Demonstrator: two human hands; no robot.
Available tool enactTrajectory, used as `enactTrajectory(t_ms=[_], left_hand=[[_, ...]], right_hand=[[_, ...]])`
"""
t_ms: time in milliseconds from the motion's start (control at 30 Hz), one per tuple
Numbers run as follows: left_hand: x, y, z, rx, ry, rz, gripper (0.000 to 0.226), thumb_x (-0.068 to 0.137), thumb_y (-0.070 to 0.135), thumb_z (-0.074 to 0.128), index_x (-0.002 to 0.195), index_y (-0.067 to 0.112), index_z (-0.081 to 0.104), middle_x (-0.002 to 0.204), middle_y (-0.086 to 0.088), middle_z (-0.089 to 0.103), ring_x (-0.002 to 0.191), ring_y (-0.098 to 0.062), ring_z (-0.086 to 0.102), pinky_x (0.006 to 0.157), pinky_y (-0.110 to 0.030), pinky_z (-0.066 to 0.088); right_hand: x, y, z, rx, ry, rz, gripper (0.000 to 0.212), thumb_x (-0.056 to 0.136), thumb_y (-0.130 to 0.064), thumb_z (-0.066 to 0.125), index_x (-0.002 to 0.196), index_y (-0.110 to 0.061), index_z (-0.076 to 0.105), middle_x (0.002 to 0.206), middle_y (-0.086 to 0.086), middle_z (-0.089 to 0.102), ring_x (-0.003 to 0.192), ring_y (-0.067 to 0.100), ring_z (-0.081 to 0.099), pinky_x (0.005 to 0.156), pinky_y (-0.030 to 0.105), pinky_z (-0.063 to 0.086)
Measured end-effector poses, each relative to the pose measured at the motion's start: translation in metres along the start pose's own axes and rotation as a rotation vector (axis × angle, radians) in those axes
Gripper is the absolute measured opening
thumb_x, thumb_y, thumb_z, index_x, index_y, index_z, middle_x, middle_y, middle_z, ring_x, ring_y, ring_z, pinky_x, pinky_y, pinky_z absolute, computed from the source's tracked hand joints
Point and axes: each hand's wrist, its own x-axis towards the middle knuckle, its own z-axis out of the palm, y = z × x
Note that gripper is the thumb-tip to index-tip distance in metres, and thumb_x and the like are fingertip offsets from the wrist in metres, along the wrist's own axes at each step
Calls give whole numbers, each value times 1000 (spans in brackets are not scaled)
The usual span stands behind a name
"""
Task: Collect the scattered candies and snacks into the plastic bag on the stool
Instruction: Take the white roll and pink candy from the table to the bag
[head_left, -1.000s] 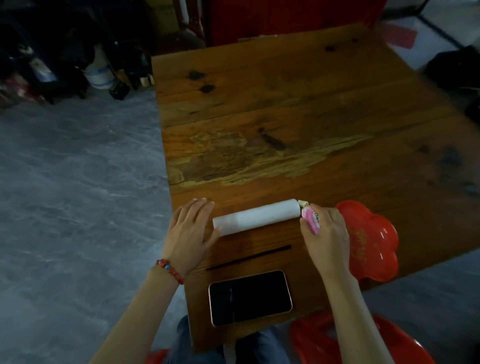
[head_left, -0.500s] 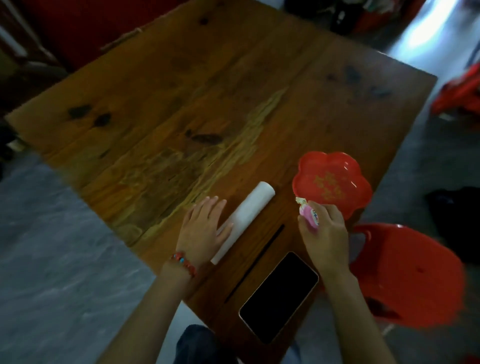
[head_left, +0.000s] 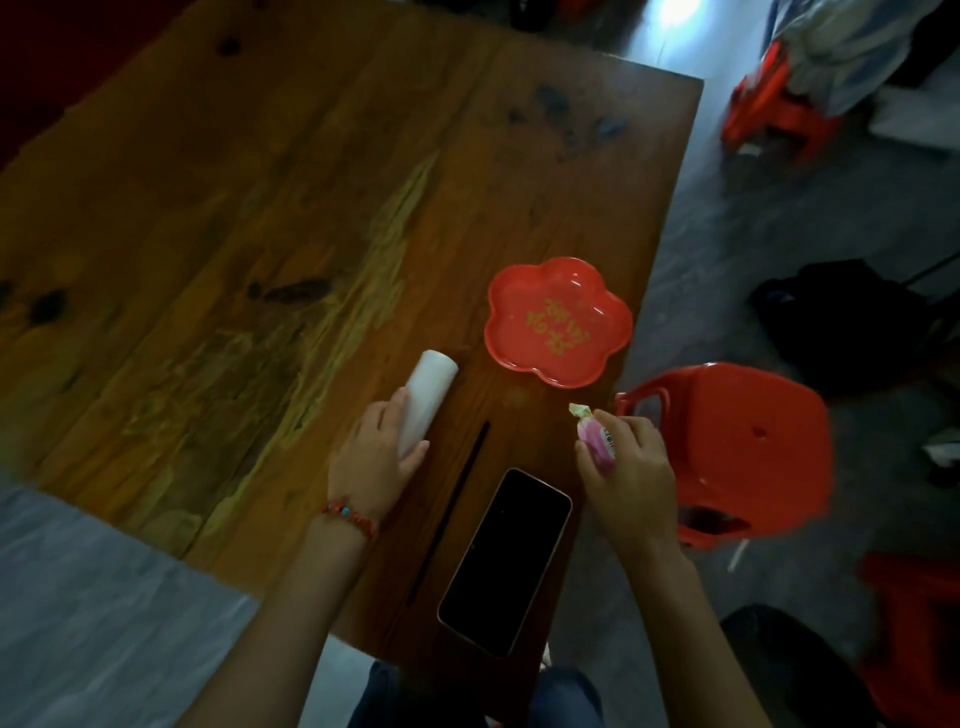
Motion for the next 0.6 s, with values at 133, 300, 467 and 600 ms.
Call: enactTrajectory(t_ms=[133,300,467,600], left_hand=[[-1,1,2,7,15,-2,65,78,29,69,134,9,41,107,-16,56,82,-28,57,55,-35,51],[-15,3,-6,-21,114,-57,63,77,26,71,132,10,45,106,-16,58,76,-29,59,50,-34,49],[-44,3,-24,-43,207,-210,60,80,27,67,132,9,43,113,-19,55,80,-31,60,55,-35,50],[-78,-1,-35,-34,281,-364,59,79,25,68,130,7,44,112,-23,56,83,-38,60,58,-40,50]], right_hand=[[0,5,-5,12,-16,-6,32,76,-8,70,107,-5,62,95,12,59,85,26,55,69,28,42],[6,6,-7,38,-49,-30,31,78,-10,69,108,-6,62,98,12,59,90,26,55,73,29,43],[10,-5,-3,44,-111,-119,30,78,-9,68,108,-6,62,96,12,59,87,25,55,70,28,40],[11,-19,4,43,-186,-217,29,79,-11,68,107,-5,62,96,11,58,85,23,54,68,27,38]])
